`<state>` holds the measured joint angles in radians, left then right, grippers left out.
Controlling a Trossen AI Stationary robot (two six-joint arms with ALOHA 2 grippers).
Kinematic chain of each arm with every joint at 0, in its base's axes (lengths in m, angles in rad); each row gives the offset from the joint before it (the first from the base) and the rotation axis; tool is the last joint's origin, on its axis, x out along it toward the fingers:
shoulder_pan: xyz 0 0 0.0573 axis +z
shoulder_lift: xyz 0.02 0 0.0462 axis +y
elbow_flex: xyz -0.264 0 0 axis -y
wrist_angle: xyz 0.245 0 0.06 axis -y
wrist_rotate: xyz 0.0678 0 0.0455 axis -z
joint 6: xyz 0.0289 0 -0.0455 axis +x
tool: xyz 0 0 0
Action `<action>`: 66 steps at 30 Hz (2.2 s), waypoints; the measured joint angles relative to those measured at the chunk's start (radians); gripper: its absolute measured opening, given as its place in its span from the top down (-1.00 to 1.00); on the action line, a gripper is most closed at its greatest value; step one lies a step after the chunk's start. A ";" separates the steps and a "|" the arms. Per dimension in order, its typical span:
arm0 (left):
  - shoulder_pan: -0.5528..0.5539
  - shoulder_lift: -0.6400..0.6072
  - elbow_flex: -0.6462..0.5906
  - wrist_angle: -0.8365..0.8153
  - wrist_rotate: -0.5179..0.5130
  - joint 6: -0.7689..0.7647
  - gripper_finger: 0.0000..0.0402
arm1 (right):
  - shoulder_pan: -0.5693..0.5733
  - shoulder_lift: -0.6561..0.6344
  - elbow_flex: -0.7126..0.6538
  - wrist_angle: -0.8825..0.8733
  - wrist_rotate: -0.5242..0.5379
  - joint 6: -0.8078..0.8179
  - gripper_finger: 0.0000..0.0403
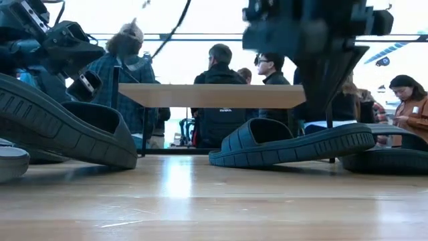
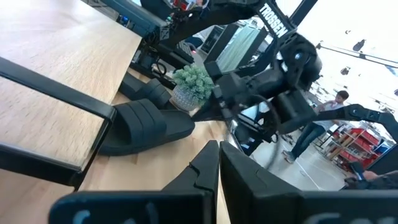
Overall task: Pick and place slides into the shelf
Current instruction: Put the top right black slide under the shelf
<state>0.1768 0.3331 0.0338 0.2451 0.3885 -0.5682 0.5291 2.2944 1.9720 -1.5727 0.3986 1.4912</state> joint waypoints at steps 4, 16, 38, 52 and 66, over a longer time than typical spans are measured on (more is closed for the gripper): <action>0.000 0.000 0.000 0.000 0.000 0.000 1.00 | -0.004 -0.001 -0.056 0.002 0.015 0.034 0.96; 0.000 -0.002 0.000 0.000 0.000 0.000 1.00 | -0.035 -0.019 -0.188 0.159 -0.080 0.062 0.96; 0.000 -0.001 0.002 0.000 -0.025 -0.003 1.00 | -0.057 -0.020 -0.051 0.444 0.140 -0.263 0.96; 0.000 -0.001 0.002 0.000 -0.034 -0.001 1.00 | -0.201 0.037 -0.104 0.554 0.152 -0.362 0.96; 0.000 -0.001 0.002 0.003 -0.057 -0.001 1.00 | -0.219 0.036 -0.205 0.534 0.174 -0.179 0.96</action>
<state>0.1768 0.3325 0.0357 0.2478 0.3312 -0.5690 0.3103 2.3306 1.7669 -1.0384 0.5723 1.3122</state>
